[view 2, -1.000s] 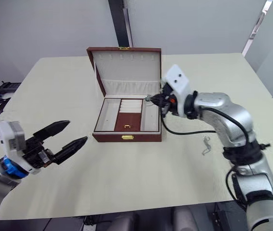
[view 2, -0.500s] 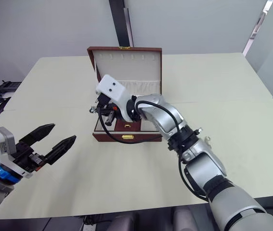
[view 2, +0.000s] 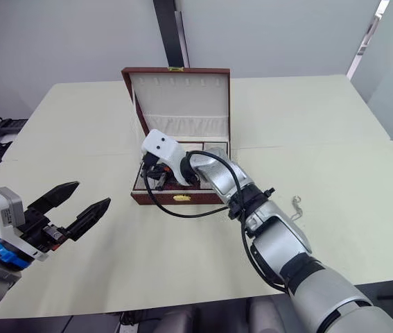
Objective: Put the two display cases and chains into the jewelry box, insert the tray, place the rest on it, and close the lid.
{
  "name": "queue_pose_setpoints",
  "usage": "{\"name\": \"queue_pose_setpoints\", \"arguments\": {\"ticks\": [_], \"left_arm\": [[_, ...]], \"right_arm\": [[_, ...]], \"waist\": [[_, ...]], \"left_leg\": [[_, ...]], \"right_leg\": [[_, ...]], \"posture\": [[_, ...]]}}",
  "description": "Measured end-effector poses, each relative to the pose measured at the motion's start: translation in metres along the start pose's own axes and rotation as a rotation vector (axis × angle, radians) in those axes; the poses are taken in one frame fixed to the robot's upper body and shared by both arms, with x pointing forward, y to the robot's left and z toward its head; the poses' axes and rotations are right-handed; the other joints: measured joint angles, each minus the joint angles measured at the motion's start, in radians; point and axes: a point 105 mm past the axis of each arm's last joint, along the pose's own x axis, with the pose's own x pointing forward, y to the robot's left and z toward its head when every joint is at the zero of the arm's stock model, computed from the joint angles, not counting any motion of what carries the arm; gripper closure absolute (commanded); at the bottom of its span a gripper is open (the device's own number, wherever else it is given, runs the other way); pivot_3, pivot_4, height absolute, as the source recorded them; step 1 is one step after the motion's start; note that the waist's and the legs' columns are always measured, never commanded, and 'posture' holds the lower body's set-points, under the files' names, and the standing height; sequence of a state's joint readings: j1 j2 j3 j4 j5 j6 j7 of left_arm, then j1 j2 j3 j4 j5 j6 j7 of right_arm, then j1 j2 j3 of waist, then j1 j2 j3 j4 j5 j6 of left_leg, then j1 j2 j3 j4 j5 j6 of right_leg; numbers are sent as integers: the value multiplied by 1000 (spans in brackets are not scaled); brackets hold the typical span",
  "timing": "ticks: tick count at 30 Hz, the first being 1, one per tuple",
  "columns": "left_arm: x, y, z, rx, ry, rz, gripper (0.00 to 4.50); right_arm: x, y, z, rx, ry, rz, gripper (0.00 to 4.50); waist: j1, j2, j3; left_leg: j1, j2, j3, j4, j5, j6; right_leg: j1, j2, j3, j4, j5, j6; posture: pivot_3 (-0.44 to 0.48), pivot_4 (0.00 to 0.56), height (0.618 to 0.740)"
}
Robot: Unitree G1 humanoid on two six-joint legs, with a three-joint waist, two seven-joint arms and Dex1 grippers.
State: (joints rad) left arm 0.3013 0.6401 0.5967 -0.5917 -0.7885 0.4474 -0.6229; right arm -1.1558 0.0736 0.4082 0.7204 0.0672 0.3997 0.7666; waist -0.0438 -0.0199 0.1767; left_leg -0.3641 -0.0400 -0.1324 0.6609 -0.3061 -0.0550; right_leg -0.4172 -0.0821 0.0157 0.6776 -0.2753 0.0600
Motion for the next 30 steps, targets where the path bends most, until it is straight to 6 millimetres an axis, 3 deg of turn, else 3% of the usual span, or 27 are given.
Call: {"name": "queue_pose_setpoints", "arguments": {"ticks": [7,10,12,15,24,30], "left_arm": [[0,0,0,1,-2,-4,0],[0,0,0,1,-2,-2,0],[-1,1,-2,-4,4,7,0],[-5,3,-7,-9,26,24,0],[-37,31,-41,-12,153,159,0],[-50,37,-54,3,196,180,0]], "right_arm": [[-7,-10,14,-3,-60,-35,1385],[-29,-20,27,-49,-129,-83,456],[-50,-22,31,-63,-197,-110,456],[-77,-23,21,-69,-209,-150,456],[-212,-21,-54,-133,-85,-399,456],[-271,-20,-95,-46,-1,-541,456]], "waist": [[-1,0,0],[1,0,0],[4,0,0],[4,0,0],[14,-1,0],[13,0,1]], "left_leg": [[-1,0,0,0,0,0],[-2,0,0,0,0,0],[-2,0,0,0,0,0],[-2,0,1,0,-1,1],[0,0,2,0,-2,4],[1,1,4,0,-3,4]], "right_leg": [[-2,0,0,0,0,0],[-2,0,0,0,0,0],[-2,0,0,0,0,0],[-2,0,0,0,0,0],[5,0,-3,-4,0,0],[8,0,-3,-5,0,0]], "posture": [[0,150,740],[0,150,740],[0,150,740],[0,150,740],[0,150,740],[0,150,740]]}}
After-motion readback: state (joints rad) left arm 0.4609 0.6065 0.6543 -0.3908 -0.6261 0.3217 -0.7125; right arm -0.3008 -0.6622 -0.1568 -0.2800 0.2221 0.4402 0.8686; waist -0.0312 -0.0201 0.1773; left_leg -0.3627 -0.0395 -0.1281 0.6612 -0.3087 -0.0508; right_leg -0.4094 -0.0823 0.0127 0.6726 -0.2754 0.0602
